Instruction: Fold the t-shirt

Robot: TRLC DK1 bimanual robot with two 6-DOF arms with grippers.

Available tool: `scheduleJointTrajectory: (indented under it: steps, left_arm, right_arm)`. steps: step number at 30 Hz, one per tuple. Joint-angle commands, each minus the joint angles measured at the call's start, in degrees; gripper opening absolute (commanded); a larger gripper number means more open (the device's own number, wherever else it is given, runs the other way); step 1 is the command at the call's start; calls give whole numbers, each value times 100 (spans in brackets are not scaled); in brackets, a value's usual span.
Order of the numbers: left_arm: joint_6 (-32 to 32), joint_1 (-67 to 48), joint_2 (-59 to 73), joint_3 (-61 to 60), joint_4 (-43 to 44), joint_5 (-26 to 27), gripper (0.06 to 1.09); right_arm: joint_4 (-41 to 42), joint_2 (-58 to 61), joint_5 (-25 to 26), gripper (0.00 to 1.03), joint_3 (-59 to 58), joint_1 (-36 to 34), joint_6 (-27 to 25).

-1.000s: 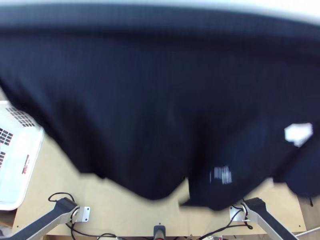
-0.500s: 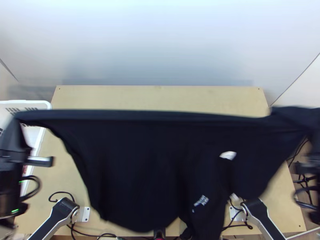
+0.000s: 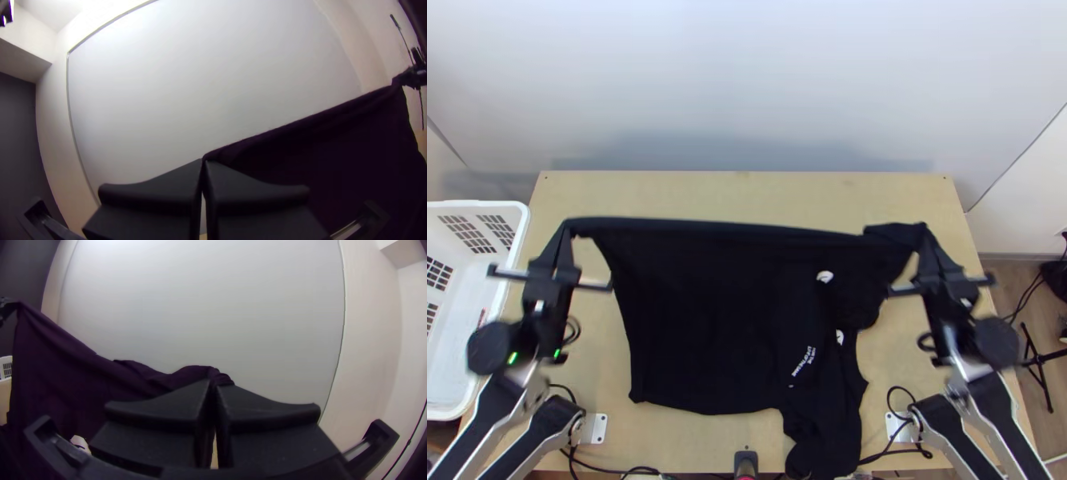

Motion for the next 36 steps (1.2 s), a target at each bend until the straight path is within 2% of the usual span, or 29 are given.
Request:
scheduleJointTrajectory:
  steps: [1,3,9,17,21,26,32,36]
  left_arm:
    - [-1185,682,2316,820,458,92,9]
    - [-1431,858,2949,1163,466,92,9]
    - [-1949,1201,4873,2402,739,92,9]
    - [-1835,1306,6965,3791,1082,74,9]
    - [-1677,1333,7721,4248,1117,66,9]
    - [-1492,1359,8099,4204,1205,22,9]
    - [-1299,1289,7862,3439,1240,-14,9]
    - [-1202,1236,7642,2991,1266,-14,9]
  right_arm:
    - [1254,2658,-106,3,373,-471,629]
    - [1333,3510,-106,3,909,-629,901]
    - [1790,5708,-97,3,2570,-928,1024]
    - [1782,7922,-97,3,4987,-1086,936]
    - [1782,8652,-80,3,5717,-1095,831]
    - [1782,8784,43,3,5550,-1156,884]
    - [1799,7905,325,3,4126,-1139,936]
    - [1790,7052,333,3,3045,-1130,936]
